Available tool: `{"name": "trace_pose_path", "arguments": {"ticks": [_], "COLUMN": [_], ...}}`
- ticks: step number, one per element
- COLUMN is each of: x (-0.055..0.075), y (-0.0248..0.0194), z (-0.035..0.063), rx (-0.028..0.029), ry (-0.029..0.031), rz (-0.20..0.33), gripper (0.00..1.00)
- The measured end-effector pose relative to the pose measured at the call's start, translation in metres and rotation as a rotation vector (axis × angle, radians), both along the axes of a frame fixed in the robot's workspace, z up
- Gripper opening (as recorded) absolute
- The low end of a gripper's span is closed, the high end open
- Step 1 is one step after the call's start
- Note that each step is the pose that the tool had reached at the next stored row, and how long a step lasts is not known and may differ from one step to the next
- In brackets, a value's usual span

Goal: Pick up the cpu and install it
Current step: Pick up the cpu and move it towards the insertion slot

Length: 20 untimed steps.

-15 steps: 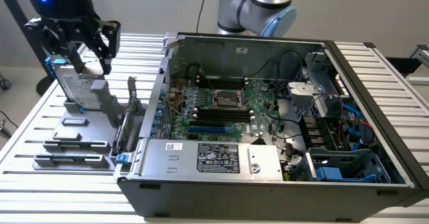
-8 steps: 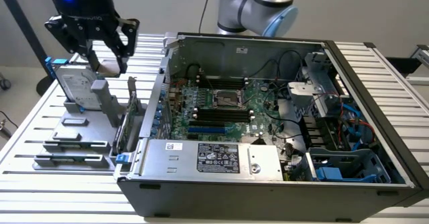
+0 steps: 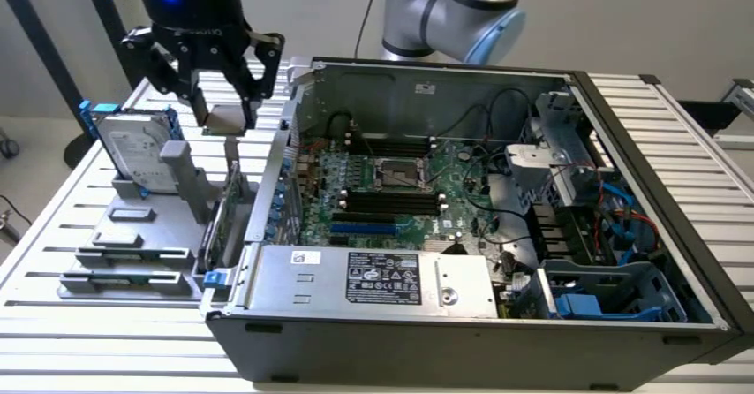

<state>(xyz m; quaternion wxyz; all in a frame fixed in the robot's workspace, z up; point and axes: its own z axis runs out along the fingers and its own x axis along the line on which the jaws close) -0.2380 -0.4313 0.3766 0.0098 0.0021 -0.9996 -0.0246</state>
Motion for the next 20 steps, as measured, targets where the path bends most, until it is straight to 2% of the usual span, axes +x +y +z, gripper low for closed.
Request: {"name": "trace_pose_path", "arguments": {"ticks": [13, 16, 20], "x": [0.059, 0.072, 0.089], "y": [0.0046, 0.0077, 0.0149], "z": [0.0, -0.0001, -0.0013], "rx": [0.0003, 0.0003, 0.0003], "ry": [0.0, 0.0, 0.0004], "rz": [0.0, 0.0, 0.0], "gripper": [0.55, 0.55, 0.55]}}
